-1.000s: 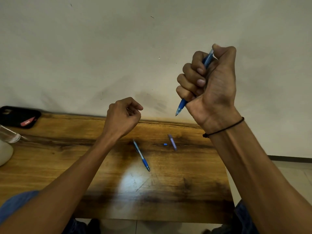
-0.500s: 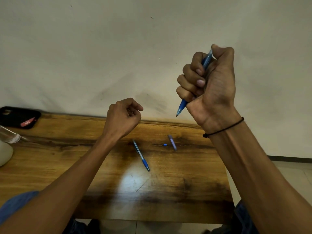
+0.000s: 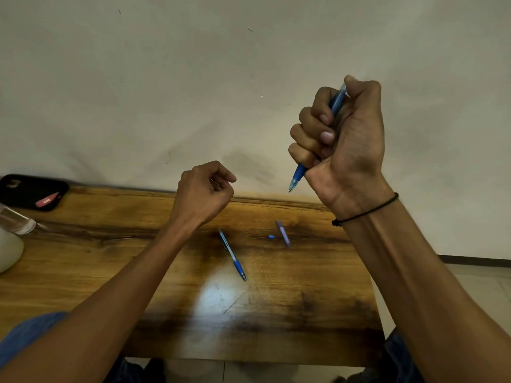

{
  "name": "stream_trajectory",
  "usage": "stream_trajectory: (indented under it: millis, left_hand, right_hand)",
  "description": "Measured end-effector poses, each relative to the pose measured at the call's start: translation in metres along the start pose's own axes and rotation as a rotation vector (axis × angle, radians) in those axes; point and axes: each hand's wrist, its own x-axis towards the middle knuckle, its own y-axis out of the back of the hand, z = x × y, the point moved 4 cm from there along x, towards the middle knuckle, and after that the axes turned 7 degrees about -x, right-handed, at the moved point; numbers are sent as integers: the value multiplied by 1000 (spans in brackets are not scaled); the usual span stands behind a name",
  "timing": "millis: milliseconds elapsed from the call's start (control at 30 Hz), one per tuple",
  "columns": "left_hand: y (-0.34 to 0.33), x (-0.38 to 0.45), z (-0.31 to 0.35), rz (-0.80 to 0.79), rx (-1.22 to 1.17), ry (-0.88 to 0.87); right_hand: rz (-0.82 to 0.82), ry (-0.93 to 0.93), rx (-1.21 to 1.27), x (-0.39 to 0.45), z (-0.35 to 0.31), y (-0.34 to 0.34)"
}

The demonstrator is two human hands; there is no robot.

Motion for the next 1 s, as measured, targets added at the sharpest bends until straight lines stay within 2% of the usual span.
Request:
stream_trajectory:
  millis: [1000]
  left_hand:
    - [-2, -1, 1, 3, 7, -3]
  right_hand:
    - [28, -8, -15, -2, 1, -2]
